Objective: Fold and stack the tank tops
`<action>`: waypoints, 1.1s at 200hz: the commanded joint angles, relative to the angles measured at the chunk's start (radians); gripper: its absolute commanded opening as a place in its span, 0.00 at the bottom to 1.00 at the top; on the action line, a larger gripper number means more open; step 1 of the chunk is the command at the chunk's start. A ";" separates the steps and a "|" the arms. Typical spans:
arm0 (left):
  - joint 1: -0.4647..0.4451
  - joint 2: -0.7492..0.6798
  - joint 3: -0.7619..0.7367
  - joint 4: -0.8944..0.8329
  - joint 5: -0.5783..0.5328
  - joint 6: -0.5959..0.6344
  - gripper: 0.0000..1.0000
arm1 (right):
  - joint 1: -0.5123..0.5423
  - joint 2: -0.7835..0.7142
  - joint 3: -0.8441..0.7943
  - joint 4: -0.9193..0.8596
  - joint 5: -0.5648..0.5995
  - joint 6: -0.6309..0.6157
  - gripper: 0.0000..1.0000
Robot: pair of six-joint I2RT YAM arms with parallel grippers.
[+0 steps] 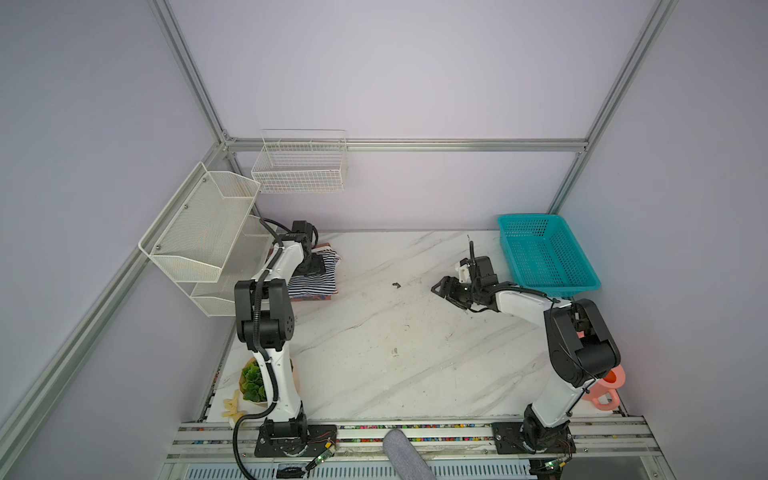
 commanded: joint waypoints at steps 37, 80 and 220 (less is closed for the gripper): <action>-0.020 -0.258 -0.010 0.098 0.125 -0.018 1.00 | -0.011 -0.171 0.032 -0.092 0.057 -0.054 0.82; -0.100 -0.581 -0.308 0.358 0.221 0.017 1.00 | -0.107 -0.359 0.054 -0.156 0.172 -0.153 0.97; -0.140 -0.782 -1.251 1.371 -0.033 0.229 1.00 | -0.178 -0.351 -0.575 0.915 0.717 -0.625 0.97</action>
